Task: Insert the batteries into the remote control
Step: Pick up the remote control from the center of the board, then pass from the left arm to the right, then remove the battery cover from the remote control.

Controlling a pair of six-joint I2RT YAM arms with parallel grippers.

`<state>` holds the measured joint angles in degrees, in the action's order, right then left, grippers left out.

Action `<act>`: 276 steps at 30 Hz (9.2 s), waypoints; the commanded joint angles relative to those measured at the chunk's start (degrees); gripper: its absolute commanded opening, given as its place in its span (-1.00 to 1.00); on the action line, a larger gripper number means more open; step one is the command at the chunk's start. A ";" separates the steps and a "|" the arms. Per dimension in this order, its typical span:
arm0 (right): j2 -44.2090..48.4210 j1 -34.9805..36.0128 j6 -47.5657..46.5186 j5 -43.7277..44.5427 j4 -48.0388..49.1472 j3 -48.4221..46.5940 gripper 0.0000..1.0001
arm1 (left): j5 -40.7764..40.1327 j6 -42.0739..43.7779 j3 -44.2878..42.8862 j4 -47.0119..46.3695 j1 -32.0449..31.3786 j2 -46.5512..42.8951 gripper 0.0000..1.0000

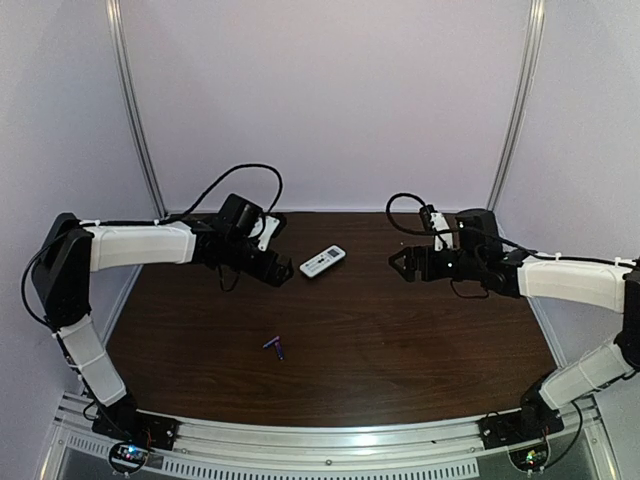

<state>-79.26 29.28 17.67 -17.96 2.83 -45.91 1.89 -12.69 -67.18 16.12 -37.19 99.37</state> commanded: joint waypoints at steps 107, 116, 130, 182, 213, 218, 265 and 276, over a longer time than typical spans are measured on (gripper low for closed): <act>20.24 23.08 -29.11 -6.08 -20.19 -5.23 0.92 | 63.75 5.84 -8.56 30.04 -13.98 -2.86 -0.60; 19.38 33.07 -31.91 -6.14 -35.33 -14.75 0.71 | 68.13 2.92 -4.77 27.06 -18.03 -4.66 -0.60; 9.49 45.18 -37.09 9.88 -45.11 -21.14 0.54 | 69.97 1.45 -4.11 25.20 -19.36 -4.07 -0.61; 6.37 31.50 -22.11 -0.18 -35.16 -21.64 -1.00 | 40.94 -6.05 -13.97 17.01 -0.58 -10.97 0.95; -6.32 19.23 32.02 -17.78 32.87 7.36 -1.00 | 10.85 2.84 1.72 1.35 -8.20 -15.59 0.89; -6.68 20.47 32.81 -17.29 33.82 8.11 -1.00 | 10.39 3.09 -0.68 1.69 -8.25 -13.82 0.87; -8.76 21.32 34.61 -19.49 37.19 7.05 -1.00 | 14.59 4.82 -5.27 3.54 -10.09 -8.23 0.70; -6.42 19.52 32.48 -18.63 33.87 8.90 -1.00 | 21.87 2.67 -6.23 1.19 -7.71 -8.46 0.71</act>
<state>-87.64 49.39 51.83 -36.64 35.57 -38.20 19.40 -8.69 -71.94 19.66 -46.00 90.17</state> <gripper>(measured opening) 0.235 0.852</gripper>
